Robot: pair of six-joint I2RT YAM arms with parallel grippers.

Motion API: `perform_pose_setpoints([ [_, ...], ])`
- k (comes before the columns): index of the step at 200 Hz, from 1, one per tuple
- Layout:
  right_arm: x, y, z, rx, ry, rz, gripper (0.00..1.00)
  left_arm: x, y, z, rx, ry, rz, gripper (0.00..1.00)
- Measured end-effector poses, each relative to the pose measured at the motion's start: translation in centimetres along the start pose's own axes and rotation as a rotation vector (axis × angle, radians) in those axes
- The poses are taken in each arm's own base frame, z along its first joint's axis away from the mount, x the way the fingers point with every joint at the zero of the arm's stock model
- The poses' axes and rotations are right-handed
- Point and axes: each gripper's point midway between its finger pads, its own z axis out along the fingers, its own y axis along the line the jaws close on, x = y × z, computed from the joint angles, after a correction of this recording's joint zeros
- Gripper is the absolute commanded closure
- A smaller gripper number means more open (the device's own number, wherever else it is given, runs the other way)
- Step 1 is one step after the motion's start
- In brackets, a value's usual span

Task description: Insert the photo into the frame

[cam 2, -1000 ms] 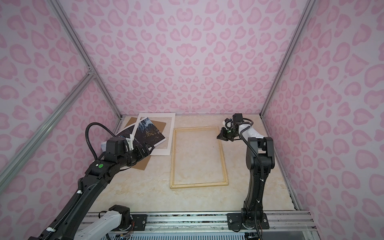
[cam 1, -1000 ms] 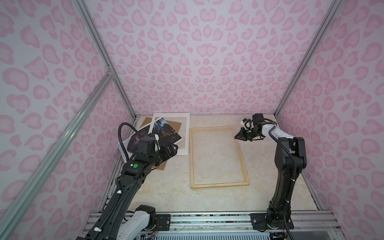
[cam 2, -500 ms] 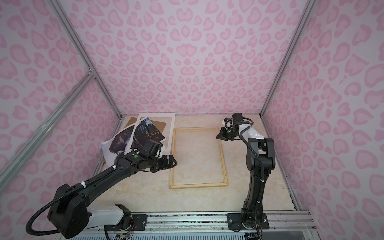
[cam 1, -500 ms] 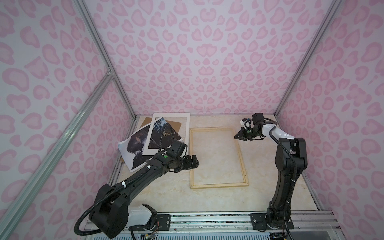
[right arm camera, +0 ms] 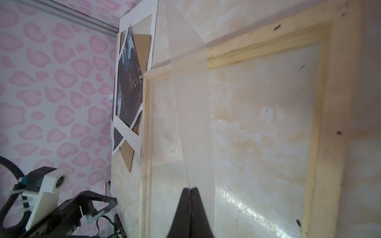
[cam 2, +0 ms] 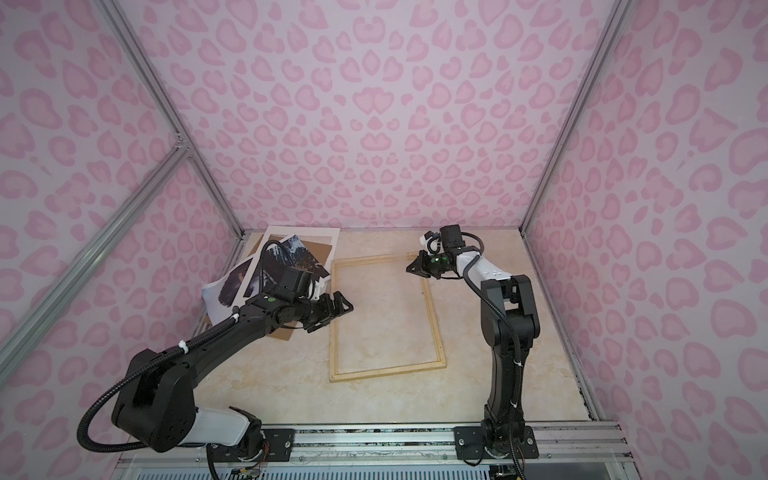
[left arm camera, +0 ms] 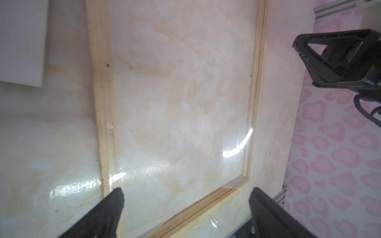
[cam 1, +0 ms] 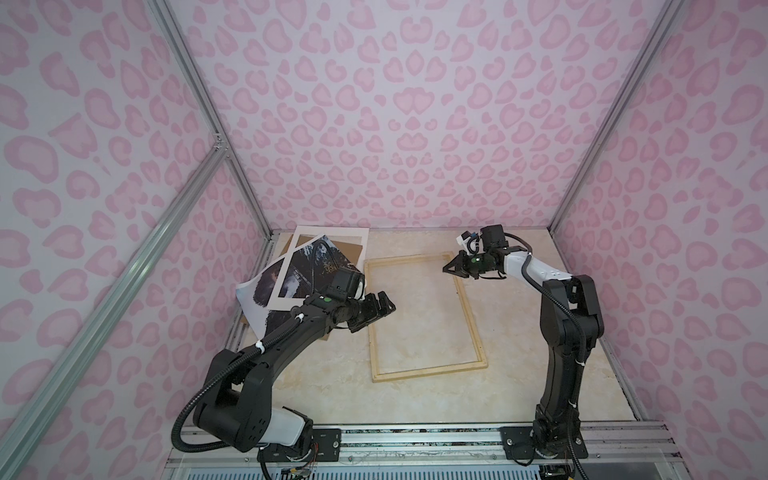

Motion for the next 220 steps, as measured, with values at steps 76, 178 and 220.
perform_pose_setpoints([
  [76, -0.6, -1.2, 1.2, -0.025, -0.036, 0.060, 0.67, 0.6, 1.7, 4.1, 0.006, 0.070, -0.024, 0.02],
  [178, 3.6, -2.1, 1.6, -0.045, 0.022, 0.070, 0.41, 1.5, 2.7, 4.6, 0.017, 0.066, -0.027, 0.02],
  [220, 6.8, -3.2, 1.7, -0.012, 0.079, 0.058, 0.39, 1.3, 2.6, 4.8, 0.020, 0.066, -0.037, 0.02],
])
